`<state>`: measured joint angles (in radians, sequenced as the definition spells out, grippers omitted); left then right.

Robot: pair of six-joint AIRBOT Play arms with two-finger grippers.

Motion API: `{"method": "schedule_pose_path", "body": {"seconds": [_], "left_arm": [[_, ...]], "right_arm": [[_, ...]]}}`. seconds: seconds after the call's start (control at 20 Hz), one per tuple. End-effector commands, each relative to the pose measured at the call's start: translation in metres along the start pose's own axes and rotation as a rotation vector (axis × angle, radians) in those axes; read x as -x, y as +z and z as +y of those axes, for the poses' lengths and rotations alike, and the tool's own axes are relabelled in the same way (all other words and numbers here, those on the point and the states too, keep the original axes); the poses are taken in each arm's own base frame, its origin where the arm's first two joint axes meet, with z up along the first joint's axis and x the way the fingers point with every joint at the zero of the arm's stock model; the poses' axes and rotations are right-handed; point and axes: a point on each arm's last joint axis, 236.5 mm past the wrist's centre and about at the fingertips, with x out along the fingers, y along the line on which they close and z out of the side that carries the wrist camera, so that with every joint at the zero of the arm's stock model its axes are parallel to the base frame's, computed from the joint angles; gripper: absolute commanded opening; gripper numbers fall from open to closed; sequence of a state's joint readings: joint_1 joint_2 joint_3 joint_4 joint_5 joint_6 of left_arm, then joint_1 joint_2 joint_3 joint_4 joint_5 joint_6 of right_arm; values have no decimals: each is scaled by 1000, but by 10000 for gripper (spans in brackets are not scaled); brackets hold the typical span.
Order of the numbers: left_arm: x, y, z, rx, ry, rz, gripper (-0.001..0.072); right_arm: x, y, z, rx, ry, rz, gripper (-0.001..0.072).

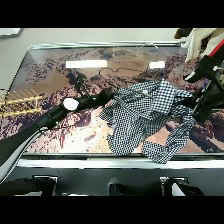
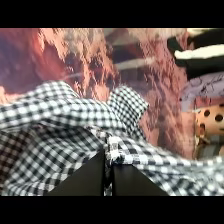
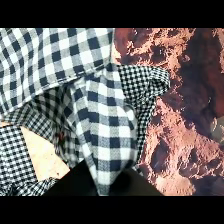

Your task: Fold the clothes and pants, and hang the long-sleeved shirts on hangers.

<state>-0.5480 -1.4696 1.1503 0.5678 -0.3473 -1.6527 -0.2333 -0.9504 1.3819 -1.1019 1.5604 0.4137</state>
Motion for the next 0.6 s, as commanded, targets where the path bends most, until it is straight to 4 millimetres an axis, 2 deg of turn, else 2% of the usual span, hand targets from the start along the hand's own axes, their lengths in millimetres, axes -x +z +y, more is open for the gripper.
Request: {"method": "schedule_pose_path", "body": {"seconds": [0.0, 0.55], "left_arm": [[6, 20, 6, 15, 5, -24, 19], [17, 63, 9, 29, 0, -105, 20]], "right_arm": [[1, 0, 2, -5, 3, 0, 20], [1, 3, 5, -4, 16, -12, 20]]}}
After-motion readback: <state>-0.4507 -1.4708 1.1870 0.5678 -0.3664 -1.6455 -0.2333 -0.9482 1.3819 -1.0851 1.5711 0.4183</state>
